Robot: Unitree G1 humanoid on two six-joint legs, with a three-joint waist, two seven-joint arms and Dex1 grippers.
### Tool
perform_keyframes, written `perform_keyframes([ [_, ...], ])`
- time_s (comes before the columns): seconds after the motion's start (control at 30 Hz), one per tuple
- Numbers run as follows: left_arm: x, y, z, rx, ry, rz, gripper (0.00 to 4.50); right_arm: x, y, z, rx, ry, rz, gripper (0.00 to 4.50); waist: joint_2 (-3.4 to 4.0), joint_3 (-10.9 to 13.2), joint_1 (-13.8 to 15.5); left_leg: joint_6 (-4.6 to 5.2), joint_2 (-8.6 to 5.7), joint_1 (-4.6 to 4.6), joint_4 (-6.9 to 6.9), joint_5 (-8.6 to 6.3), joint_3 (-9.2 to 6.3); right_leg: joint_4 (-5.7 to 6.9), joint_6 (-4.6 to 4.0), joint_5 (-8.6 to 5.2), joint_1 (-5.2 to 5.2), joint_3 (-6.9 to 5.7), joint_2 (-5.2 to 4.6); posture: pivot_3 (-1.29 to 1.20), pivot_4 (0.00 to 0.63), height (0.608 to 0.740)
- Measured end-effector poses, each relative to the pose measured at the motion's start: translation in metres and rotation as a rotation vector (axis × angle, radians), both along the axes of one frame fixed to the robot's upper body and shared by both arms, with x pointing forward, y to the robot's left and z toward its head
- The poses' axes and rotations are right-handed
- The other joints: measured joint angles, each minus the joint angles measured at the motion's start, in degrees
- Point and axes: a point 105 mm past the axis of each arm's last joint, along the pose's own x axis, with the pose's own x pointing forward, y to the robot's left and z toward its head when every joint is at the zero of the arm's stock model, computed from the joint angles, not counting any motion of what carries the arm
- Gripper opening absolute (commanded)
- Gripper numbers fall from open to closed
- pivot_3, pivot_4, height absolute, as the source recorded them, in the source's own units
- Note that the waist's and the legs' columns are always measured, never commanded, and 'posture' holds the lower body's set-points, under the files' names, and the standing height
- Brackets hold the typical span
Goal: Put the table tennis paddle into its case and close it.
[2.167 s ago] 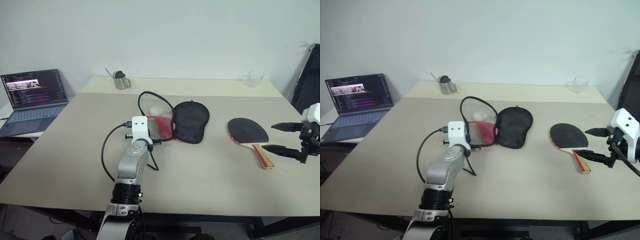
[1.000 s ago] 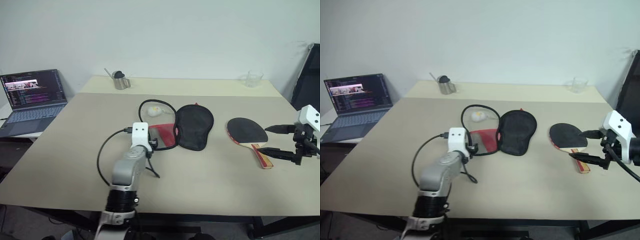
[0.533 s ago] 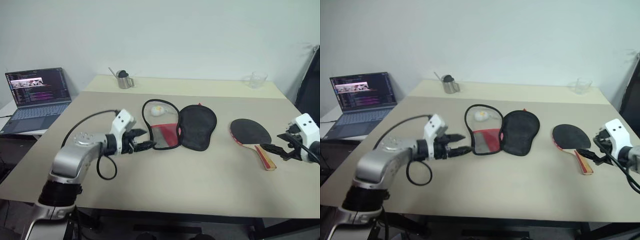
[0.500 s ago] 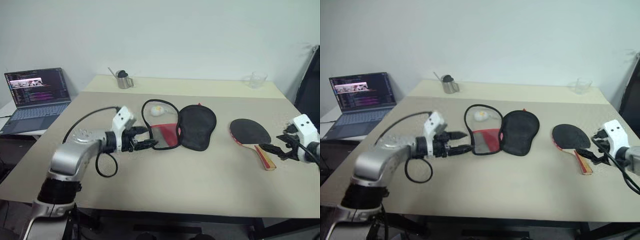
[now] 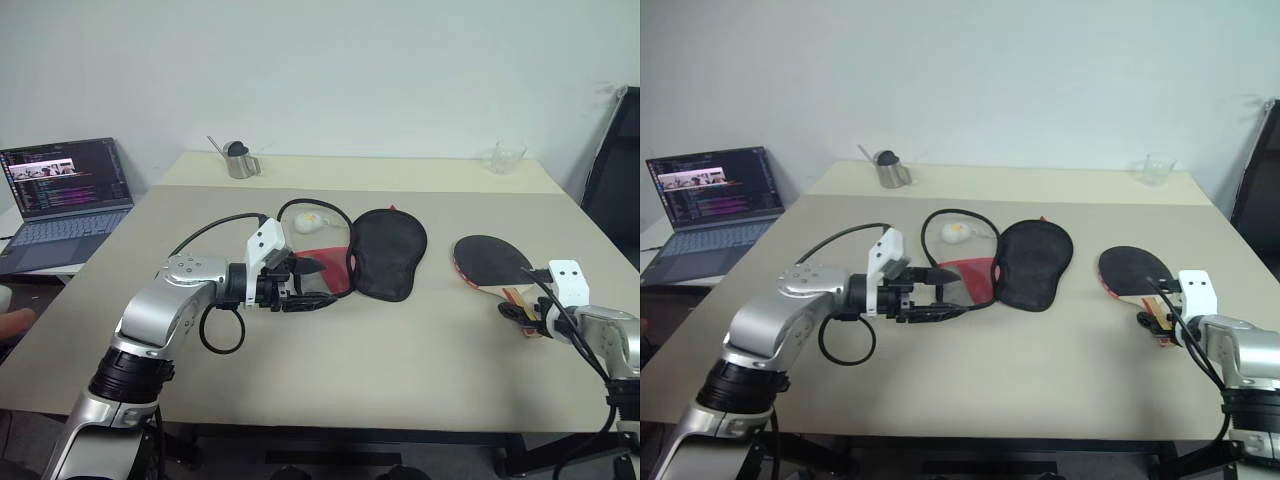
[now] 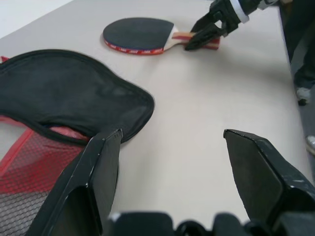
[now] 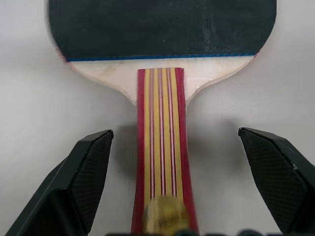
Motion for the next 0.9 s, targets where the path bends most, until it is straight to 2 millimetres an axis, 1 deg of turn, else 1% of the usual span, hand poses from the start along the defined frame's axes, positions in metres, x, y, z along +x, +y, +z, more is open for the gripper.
perform_keyframes([
  [0.07, 0.002, 0.002, -0.002, 0.005, -0.001, 0.01, 3.59, 0.005, 0.001, 0.0, 0.003, -0.012, -0.013, 4.5, 0.0, 0.0, 0.0, 0.0, 0.0, 0.0, 0.0, 0.0, 0.0, -0.01, 0.0, 0.0, 0.0, 0.01, 0.0, 0.0, 0.15, 0.74],
  [0.17, 0.002, -0.001, -0.003, -0.001, -0.003, 0.001, 3.59, 0.014, 0.003, 0.0, -0.005, -0.039, -0.043, 4.5, -0.01, 0.0, -0.2, 0.0, 0.01, 0.0, -0.01, 0.0, 0.01, -0.01, 0.01, 0.0, 0.0, 0.03, 0.0, 0.0, 0.15, 0.74],
  [0.2, 0.002, -0.001, -0.003, 0.001, -0.005, 0.0, 3.61, 0.016, 0.003, -0.001, -0.005, -0.044, -0.048, 4.32, -0.02, 0.0, -0.3, 0.0, 0.01, 0.0, 0.0, 0.0, 0.0, -0.01, 0.01, 0.01, 0.01, 0.04, 0.0, 0.0, 0.15, 0.74],
  [0.27, 0.003, -0.001, -0.003, 0.007, -0.022, 0.004, 3.62, 0.019, 0.005, -0.001, -0.002, -0.055, -0.049, 3.94, -0.05, 0.0, -0.6, 0.0, 0.03, 0.01, 0.01, 0.0, 0.0, 0.0, 0.03, 0.02, 0.03, 0.04, -0.01, 0.0, 0.15, 0.74],
  [0.33, 0.005, 0.001, -0.005, 0.008, -0.018, 0.016, 3.62, 0.021, 0.007, -0.002, -0.006, -0.062, -0.045, 3.42, -0.05, 0.0, -0.9, 0.02, 0.02, 0.02, 0.01, 0.01, 0.0, 0.02, 0.04, 0.03, 0.03, 0.04, -0.03, 0.0, 0.15, 0.74],
  [0.4, 0.006, 0.001, -0.006, 0.01, -0.015, 0.019, 3.62, 0.021, 0.008, -0.001, -0.008, -0.064, -0.039, 2.6, -0.05, 0.0, -1.1, 0.02, 0.02, 0.02, 0.01, 0.02, -0.02, 0.02, 0.04, 0.03, 0.04, 0.04, -0.03, 0.0, 0.15, 0.74],
  [0.43, 0.006, 0.001, -0.006, 0.01, -0.017, 0.018, 3.62, 0.021, 0.008, -0.001, -0.009, -0.065, -0.038, 2.41, -0.05, 0.0, -1.1, 0.02, 0.02, 0.02, 0.01, 0.02, -0.01, 0.02, 0.04, 0.03, 0.04, 0.04, -0.04, 0.0, 0.15, 0.74],
  [0.53, 0.006, 0.0, -0.005, 0.008, -0.027, 0.015, 3.62, 0.021, 0.009, -0.001, -0.009, -0.067, -0.036, 1.48, -0.05, 0.0, -1.1, 0.02, 0.01, 0.01, 0.0, 0.02, -0.01, 0.0, 0.05, 0.03, 0.04, 0.05, -0.05, 0.0, 0.15, 0.74],
  [0.6, 0.006, -0.001, -0.006, 0.005, -0.027, 0.013, 3.62, 0.021, 0.009, -0.001, -0.01, -0.067, -0.036, 1.09, -0.05, 0.0, -1.0, 0.02, 0.01, 0.01, 0.0, 0.02, -0.02, 0.0, 0.05, 0.03, 0.04, 0.06, -0.05, 0.0, 0.15, 0.74],
  [0.8, 0.007, -0.003, -0.007, 0.002, -0.025, 0.013, 3.62, 0.021, 0.011, 0.004, -0.008, -0.073, -0.036, 1.09, -0.04, 0.0, -1.1, 0.02, 0.02, -0.02, -0.06, 0.02, -0.01, 0.0, 0.03, 0.02, -0.03, 0.06, -0.04, 0.0, 0.15, 0.74],
  [0.87, 0.007, -0.003, -0.008, 0.003, -0.021, 0.018, 3.62, 0.022, 0.014, 0.01, 0.003, -0.094, -0.039, 1.09, -0.03, 0.0, -1.1, 0.02, 0.03, -0.06, -0.08, 0.01, -0.01, -0.01, 0.03, 0.01, -0.07, 0.06, -0.03, 0.0, 0.15, 0.74],
  [0.9, 0.008, -0.002, -0.009, 0.006, -0.021, 0.021, 3.62, 0.024, 0.019, 0.016, 0.009, -0.11, -0.033, 1.09, -0.02, 0.0, -1.1, 0.02, 0.02, -0.06, -0.08, 0.02, -0.01, 0.0, 0.03, 0.01, -0.08, 0.07, -0.03, 0.0, 0.15, 0.74],
])
